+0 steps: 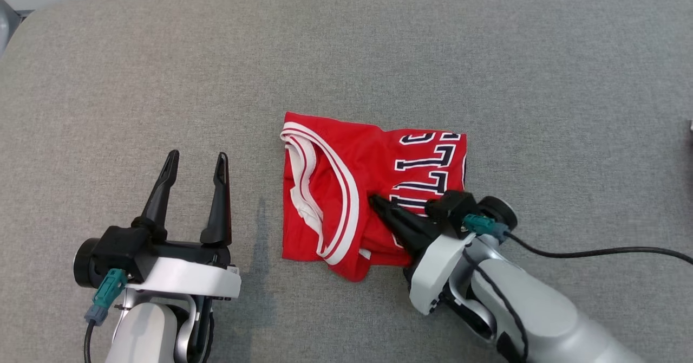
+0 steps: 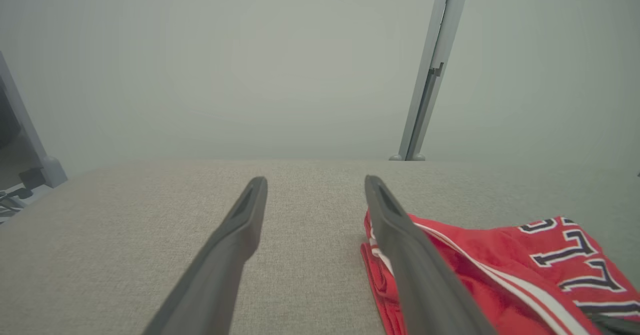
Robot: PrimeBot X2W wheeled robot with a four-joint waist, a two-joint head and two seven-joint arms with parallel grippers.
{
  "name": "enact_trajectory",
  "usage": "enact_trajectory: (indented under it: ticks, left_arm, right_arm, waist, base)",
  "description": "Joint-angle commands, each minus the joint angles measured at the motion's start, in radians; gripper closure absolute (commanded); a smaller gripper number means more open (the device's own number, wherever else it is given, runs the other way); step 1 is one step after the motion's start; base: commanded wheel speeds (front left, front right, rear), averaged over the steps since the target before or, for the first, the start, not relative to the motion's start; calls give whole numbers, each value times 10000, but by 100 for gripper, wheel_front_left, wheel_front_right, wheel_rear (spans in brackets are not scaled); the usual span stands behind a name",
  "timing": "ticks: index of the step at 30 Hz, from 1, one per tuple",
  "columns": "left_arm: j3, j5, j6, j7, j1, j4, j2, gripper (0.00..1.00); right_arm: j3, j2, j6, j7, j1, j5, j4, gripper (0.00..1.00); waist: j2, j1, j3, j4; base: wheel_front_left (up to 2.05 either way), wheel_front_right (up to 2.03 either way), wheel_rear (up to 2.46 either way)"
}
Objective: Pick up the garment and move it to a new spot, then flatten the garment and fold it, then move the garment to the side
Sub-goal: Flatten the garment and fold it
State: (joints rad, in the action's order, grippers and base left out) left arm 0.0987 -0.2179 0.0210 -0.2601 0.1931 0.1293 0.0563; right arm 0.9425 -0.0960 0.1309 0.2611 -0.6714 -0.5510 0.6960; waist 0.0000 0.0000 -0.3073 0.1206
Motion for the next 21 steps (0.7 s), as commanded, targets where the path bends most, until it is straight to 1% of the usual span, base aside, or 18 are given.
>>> enact_trajectory:
  ticks: [1,3,4,9,14,17,18,20,21]
  left_arm:
    - [-60,30,55,-36,121,-40,33,0]
    - [-116,45,47,-37,50,-49,27,0]
    - [-177,59,33,-37,-39,-46,25,0]
    - [-334,112,-1,-36,-177,-49,23,0]
    - [-465,183,18,-36,-271,-67,51,0]
    - [-537,212,30,-36,-369,-57,86,0]
    - [-554,213,44,-36,-405,-51,98,0]
    - [-595,236,57,-36,-461,-58,131,0]
    - [-614,237,46,-36,-494,-57,142,0]
  right_arm:
    - [-191,-132,-5,60,-46,-58,-72,100]
    - [-627,-264,-5,62,122,-4,-413,100]
    - [-1082,-402,-5,57,417,61,-846,100]
    - [-2622,-874,-5,44,1195,430,-2098,100]
    - [-4401,-1152,-5,45,2153,988,-3180,100]
    - [-5397,-1211,-5,44,2708,1366,-3678,100]
    - [-5715,-1222,-5,44,2873,1498,-3810,87]
    - [-6295,-1204,-5,44,3192,1683,-4031,43]
    - [-6573,-1202,-5,46,3333,1785,-4158,0]
  waist:
    - [0,0,22,-24]
    - [0,0,72,-77]
    - [0,0,148,-156]
    - [0,0,374,-374]
    - [0,0,625,-603]
    - [0,0,791,-744]
    - [0,0,847,-785]
    - [0,0,973,-868]
    - [0,0,1033,-910]
  base:
    - [0,0,0]
    - [0,0,0]
    - [0,0,0]
    - [0,0,0]
    - [0,0,0]
    - [0,0,0]
    - [0,0,0]
    - [0,0,0]
    - [0,0,0]
